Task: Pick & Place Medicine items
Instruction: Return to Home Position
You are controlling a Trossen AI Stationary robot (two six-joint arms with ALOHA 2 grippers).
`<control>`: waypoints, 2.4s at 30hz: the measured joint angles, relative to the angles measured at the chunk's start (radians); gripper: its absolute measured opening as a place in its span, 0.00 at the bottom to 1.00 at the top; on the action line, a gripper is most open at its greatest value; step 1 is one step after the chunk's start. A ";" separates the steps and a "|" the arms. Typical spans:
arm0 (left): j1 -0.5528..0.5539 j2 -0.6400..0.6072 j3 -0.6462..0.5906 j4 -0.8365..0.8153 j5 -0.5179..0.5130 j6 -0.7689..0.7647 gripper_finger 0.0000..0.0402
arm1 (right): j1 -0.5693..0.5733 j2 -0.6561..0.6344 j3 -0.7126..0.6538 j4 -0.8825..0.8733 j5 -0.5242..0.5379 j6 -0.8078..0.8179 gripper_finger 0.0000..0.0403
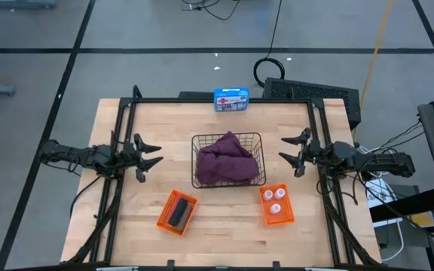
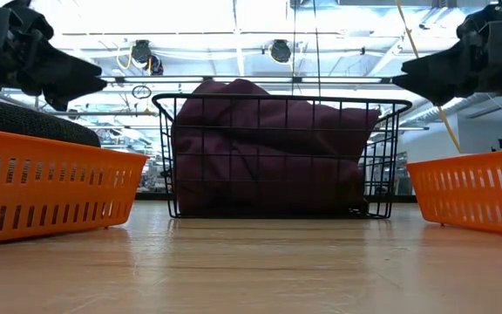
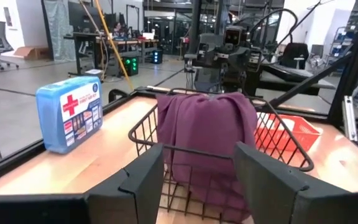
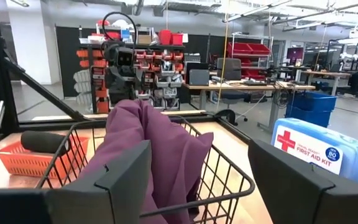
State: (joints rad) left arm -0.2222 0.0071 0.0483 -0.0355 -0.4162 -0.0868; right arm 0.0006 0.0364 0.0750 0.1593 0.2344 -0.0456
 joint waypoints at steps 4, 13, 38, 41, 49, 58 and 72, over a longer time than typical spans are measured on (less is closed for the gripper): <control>0.000 0.007 0.000 0.000 0.004 0.004 0.50 | 0.000 0.001 -0.006 -0.029 -0.001 0.000 0.64; 0.000 0.006 0.000 0.002 0.004 0.011 0.50 | 0.000 0.004 -0.009 -0.036 0.000 0.000 0.64; 0.000 0.006 0.000 0.003 0.005 0.012 0.50 | 0.000 0.004 -0.011 -0.036 -0.001 0.000 0.64; 0.000 0.006 0.000 0.003 0.005 0.011 0.50 | 0.000 0.004 -0.011 -0.036 -0.001 0.000 0.64; 0.000 0.006 0.000 0.003 0.006 0.011 0.50 | 0.000 0.004 -0.011 -0.036 -0.001 0.000 0.63; 0.000 0.006 0.000 0.003 0.006 0.011 0.50 | 0.000 0.004 -0.011 -0.036 -0.001 0.000 0.63; 0.000 0.006 0.000 0.003 0.006 0.012 0.50 | 0.000 0.004 -0.011 -0.036 -0.001 0.000 0.63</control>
State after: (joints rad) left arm -0.2219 0.0135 0.0479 -0.0322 -0.4107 -0.0746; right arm 0.0010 0.0402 0.0635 0.1230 0.2337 -0.0456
